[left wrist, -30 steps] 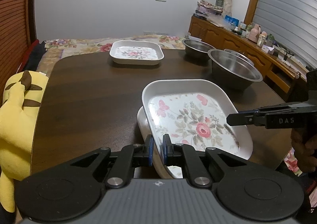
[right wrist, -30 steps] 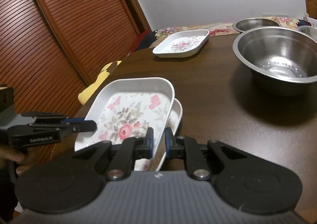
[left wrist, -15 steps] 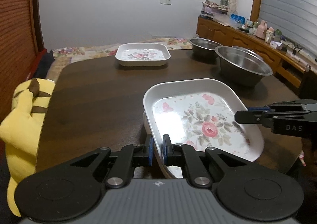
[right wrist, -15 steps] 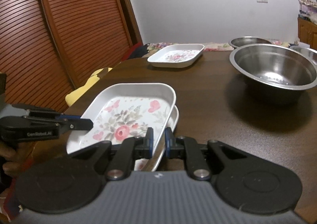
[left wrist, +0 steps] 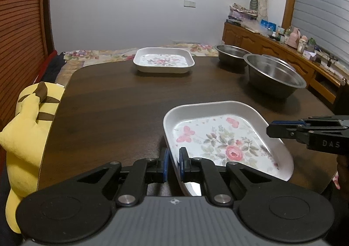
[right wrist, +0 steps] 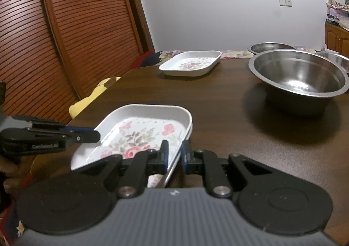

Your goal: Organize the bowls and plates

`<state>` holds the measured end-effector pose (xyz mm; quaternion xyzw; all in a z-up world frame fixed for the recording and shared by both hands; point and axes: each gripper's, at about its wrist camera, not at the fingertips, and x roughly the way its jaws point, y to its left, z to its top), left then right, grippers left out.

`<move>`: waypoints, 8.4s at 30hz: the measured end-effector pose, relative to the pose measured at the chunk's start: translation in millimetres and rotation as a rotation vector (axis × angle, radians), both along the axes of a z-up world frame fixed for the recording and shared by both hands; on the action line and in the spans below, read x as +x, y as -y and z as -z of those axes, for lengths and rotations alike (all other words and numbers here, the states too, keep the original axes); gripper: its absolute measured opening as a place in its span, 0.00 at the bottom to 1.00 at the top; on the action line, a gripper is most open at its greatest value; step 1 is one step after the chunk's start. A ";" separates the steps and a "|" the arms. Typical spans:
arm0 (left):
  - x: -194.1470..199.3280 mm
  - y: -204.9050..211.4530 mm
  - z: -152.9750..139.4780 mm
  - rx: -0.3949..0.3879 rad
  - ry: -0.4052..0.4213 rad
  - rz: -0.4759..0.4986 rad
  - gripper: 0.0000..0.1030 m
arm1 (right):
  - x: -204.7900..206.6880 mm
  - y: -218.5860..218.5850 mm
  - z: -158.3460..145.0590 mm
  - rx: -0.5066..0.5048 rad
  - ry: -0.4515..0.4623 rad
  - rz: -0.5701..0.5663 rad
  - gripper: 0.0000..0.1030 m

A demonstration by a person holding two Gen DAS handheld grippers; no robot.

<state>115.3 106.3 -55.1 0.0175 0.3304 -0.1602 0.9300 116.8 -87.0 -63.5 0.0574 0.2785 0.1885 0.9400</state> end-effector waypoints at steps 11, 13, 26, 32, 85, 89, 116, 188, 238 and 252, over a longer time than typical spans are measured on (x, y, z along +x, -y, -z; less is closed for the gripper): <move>-12.0 -2.3 -59.9 -0.076 0.108 -0.019 0.55 | -24.7 20.4 -66.0 -0.032 0.096 0.019 0.14; -11.8 -1.6 -72.6 -0.085 0.134 -0.019 0.58 | -23.8 24.1 -80.1 -0.039 0.114 0.023 0.14; 4.0 4.8 -114.2 -0.042 0.217 -0.023 0.66 | 10.4 40.0 -120.3 -0.013 0.105 0.051 0.23; 22.0 7.9 -115.5 -0.040 0.204 -0.026 0.66 | 30.0 34.9 -122.2 -0.019 0.098 0.058 0.27; 273.4 -11.0 -9.6 -0.092 -0.089 -0.029 0.24 | 263.5 -15.5 -35.0 -0.116 -0.343 0.045 0.29; 275.1 -11.6 -4.4 -0.102 -0.100 -0.028 0.17 | 265.3 -18.4 -30.3 -0.122 -0.359 0.041 0.25; 235.2 -12.8 -23.0 -0.109 -0.088 -0.003 0.12 | 236.6 -11.7 -45.7 -0.063 -0.337 0.006 0.12; 3.1 -7.4 -41.8 -0.202 0.014 -0.028 0.14 | 38.5 20.7 -36.5 0.036 -0.177 -0.104 0.12; -22.6 -7.4 -15.0 -0.100 0.073 -0.121 0.20 | -2.8 17.3 -22.2 0.006 -0.009 -0.060 0.16; 31.5 52.2 -66.7 -0.069 0.191 -0.026 0.52 | 29.5 107.5 -70.0 -0.060 0.104 0.156 0.47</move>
